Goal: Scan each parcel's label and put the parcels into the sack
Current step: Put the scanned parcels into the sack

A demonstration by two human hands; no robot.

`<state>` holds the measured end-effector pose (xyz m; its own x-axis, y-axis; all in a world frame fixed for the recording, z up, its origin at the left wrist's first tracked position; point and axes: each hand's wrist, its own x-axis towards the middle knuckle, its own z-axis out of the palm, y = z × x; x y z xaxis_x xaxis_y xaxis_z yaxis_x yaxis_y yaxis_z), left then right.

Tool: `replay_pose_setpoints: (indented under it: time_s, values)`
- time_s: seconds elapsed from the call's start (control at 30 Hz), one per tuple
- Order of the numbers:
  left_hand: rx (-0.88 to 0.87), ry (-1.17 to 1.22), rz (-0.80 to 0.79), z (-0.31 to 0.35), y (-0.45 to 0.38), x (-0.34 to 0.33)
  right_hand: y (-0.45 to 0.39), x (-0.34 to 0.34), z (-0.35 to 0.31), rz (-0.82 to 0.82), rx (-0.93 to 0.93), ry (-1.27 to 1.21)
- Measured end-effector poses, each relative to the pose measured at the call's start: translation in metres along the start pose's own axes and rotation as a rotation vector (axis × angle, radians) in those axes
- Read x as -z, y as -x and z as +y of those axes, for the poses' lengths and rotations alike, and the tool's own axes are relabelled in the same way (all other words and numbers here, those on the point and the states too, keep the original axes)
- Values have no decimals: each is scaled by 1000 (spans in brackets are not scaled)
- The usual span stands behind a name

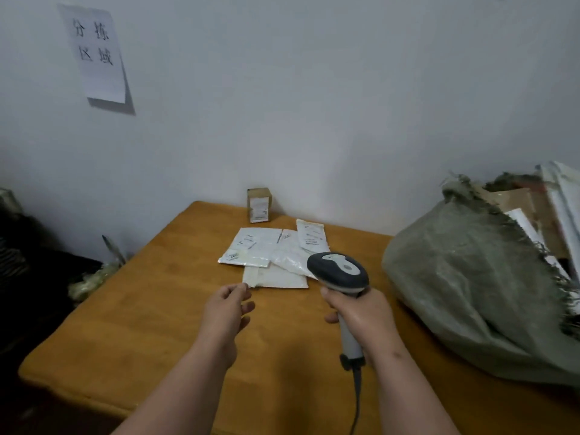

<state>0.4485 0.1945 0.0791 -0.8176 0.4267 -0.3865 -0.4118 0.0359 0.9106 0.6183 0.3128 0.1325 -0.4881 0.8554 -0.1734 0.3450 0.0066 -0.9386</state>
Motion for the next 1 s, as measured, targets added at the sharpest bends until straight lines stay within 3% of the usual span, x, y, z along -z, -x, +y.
replay_pose_setpoints:
  time_s: [0.27, 0.63, 0.83, 1.0]
  values:
    - [77, 20, 82, 4, -67, 38, -62, -63, -10, -11, -21, 7]
    - [132, -95, 145, 21, -207, 3, -213, -124, -7, -104, -157, -110]
    - [68, -157, 103, 43, -281, -29, -299, -155, -32, 141, -82, -280]
    - [-19, -283, 20, 66, -351, -70, -355, -175, -37, -15, -150, -176]
